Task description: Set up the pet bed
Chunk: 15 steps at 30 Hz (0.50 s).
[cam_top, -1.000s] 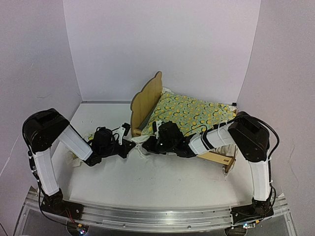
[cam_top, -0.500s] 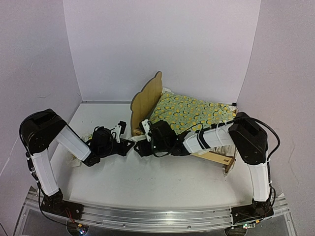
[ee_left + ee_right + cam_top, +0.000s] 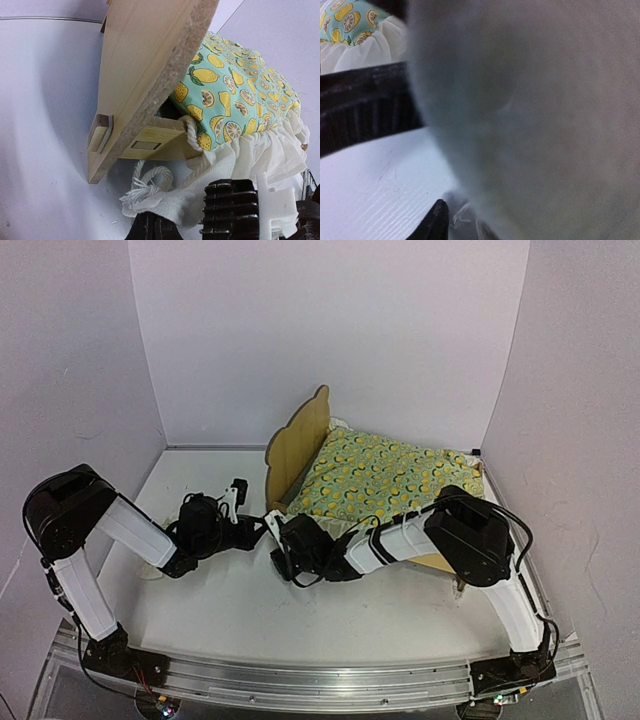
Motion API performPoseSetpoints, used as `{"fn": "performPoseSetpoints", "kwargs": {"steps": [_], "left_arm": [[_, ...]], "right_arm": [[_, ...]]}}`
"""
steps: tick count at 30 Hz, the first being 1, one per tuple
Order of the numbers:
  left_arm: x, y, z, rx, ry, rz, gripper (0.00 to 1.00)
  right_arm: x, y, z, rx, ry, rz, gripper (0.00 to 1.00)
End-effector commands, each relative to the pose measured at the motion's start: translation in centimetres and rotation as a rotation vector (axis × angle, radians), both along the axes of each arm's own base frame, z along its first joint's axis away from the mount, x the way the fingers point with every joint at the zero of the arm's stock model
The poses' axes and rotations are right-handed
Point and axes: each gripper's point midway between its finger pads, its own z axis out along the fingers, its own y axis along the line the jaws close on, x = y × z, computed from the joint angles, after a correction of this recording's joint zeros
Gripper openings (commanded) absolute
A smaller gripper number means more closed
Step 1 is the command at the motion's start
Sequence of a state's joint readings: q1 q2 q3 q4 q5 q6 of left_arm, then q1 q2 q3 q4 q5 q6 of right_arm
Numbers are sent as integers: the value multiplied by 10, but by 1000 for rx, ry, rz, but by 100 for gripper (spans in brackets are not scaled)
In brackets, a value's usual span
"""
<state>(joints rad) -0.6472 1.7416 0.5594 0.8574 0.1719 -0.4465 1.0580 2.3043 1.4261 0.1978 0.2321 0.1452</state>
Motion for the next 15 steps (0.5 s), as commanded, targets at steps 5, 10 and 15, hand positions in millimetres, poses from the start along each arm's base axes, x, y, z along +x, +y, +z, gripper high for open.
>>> {"fn": "performPoseSetpoints", "kwargs": {"steps": [5, 10, 15], "left_arm": [[7, 14, 56, -123, -108, 97, 0], [16, 42, 84, -104, -222, 236, 0], [31, 66, 102, -59, -312, 355, 0]], "right_arm": [[26, -9, 14, 46, -135, -97, 0], [16, -32, 28, 53, -129, -129, 0], [10, -50, 40, 45, -118, -160, 0]]}}
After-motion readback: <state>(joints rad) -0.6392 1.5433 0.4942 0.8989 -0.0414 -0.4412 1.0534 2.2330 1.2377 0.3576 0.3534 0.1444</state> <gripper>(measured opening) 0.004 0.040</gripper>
